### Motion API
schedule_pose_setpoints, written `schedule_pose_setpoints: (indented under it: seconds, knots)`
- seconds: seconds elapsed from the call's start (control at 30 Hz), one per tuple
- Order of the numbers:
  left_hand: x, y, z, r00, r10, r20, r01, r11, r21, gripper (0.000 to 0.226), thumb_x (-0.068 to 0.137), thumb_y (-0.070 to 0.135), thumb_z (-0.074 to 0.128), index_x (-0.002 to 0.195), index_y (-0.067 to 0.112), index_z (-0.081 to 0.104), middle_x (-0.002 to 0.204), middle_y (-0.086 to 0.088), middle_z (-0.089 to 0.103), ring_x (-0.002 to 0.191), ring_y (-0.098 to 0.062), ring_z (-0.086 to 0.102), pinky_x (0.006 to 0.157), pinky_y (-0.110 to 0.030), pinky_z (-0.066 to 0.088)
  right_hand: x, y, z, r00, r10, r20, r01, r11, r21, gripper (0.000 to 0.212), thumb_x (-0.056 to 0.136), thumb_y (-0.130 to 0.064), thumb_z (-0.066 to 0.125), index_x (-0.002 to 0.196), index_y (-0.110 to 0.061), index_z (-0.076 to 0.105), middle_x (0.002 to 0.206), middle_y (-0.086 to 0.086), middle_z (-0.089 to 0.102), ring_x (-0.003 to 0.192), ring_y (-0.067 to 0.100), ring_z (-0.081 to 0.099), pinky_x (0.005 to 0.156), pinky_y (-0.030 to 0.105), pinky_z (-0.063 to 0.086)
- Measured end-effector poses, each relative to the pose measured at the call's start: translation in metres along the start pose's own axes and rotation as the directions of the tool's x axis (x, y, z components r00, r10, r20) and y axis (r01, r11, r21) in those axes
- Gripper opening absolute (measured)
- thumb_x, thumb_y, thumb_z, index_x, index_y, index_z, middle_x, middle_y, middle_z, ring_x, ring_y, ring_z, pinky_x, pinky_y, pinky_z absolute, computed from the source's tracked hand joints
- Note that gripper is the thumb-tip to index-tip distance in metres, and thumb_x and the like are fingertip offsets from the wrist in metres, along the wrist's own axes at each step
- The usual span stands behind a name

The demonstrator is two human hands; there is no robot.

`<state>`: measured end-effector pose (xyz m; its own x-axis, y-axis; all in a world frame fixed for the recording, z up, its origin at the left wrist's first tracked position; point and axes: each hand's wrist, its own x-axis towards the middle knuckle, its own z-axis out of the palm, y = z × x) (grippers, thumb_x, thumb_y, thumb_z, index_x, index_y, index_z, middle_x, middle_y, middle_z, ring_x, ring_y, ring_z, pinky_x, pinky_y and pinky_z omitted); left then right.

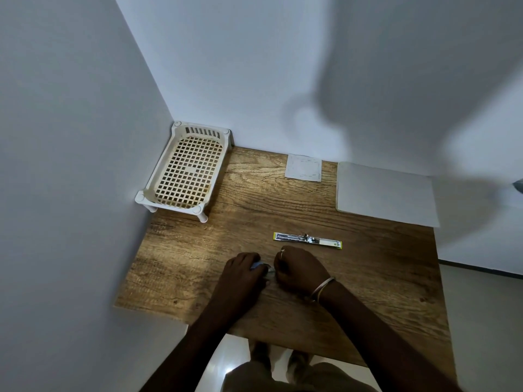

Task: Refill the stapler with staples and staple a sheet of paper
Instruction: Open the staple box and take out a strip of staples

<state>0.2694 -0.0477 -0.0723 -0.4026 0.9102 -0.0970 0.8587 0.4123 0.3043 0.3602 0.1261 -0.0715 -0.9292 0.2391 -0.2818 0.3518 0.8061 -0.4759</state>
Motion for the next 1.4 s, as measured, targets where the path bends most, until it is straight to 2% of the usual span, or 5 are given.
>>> schedule_pose_setpoints:
  seconds: [0.13, 0.37, 0.9, 1.13, 1.4]
  knots:
    - [0.001, 0.0, -0.001, 0.997, 0.045, -0.061, -0.046, 0.999, -0.016, 0.035, 0.075, 0.021, 0.084, 0.106, 0.01, 0.074, 0.119, -0.017, 0.069, 0.108, -0.035, 0.067, 0.084, -0.046, 0.054, -0.001, 0.001, 0.001, 1.0, -0.006, -0.012, 0.006, 1.0, -0.001, 0.009, 0.084, -0.03, 0.059, 0.089, -0.023, 0.061, 0.092, 0.0, 0.06, 0.084, 0.022, 0.061, 0.068, 0.035, 0.048]
    - [0.002, 0.002, 0.0, 0.997, 0.004, -0.075, -0.011, 0.996, -0.086, 0.037, 0.082, 0.021, 0.077, 0.116, 0.007, 0.07, 0.125, -0.014, 0.067, 0.116, -0.031, 0.062, 0.093, -0.043, 0.052, -0.002, 0.001, 0.004, 0.998, -0.042, -0.052, 0.042, 0.999, 0.002, 0.023, 0.086, -0.037, 0.059, 0.106, -0.026, 0.062, 0.102, 0.0, 0.063, 0.092, 0.02, 0.062, 0.07, 0.028, 0.041]
    - [0.0, 0.005, -0.002, 0.986, 0.09, -0.142, -0.094, 0.995, -0.024, 0.03, 0.071, 0.009, 0.088, 0.099, 0.012, 0.078, 0.107, -0.013, 0.074, 0.096, -0.033, 0.072, 0.072, -0.04, 0.059, 0.0, -0.004, 0.005, 0.993, -0.07, -0.092, 0.057, 0.989, -0.137, 0.016, 0.085, -0.036, 0.06, 0.093, -0.027, 0.07, 0.093, -0.003, 0.064, 0.087, 0.021, 0.065, 0.061, 0.025, 0.033]
    - [0.001, 0.005, 0.001, 0.994, 0.045, -0.096, -0.047, 0.999, -0.019, 0.023, 0.084, 0.014, 0.075, 0.106, 0.013, 0.075, 0.118, -0.011, 0.07, 0.107, -0.032, 0.066, 0.08, -0.042, 0.055, -0.003, -0.005, 0.007, 0.996, -0.043, -0.072, 0.033, 0.991, -0.126, 0.015, 0.082, -0.035, 0.061, 0.087, -0.023, 0.067, 0.091, 0.0, 0.062, 0.086, 0.025, 0.064, 0.061, 0.027, 0.034]
    - [0.001, 0.007, 0.002, 0.993, -0.008, -0.116, -0.004, 0.995, -0.102, 0.026, 0.087, 0.013, 0.072, 0.113, 0.012, 0.075, 0.122, -0.015, 0.068, 0.109, -0.034, 0.065, 0.085, -0.042, 0.052, -0.011, -0.006, 0.005, 0.991, -0.103, -0.088, 0.094, 0.991, -0.098, 0.022, 0.088, -0.034, 0.057, 0.107, -0.034, 0.067, 0.096, -0.004, 0.06, 0.086, 0.02, 0.064, 0.061, 0.029, 0.042]
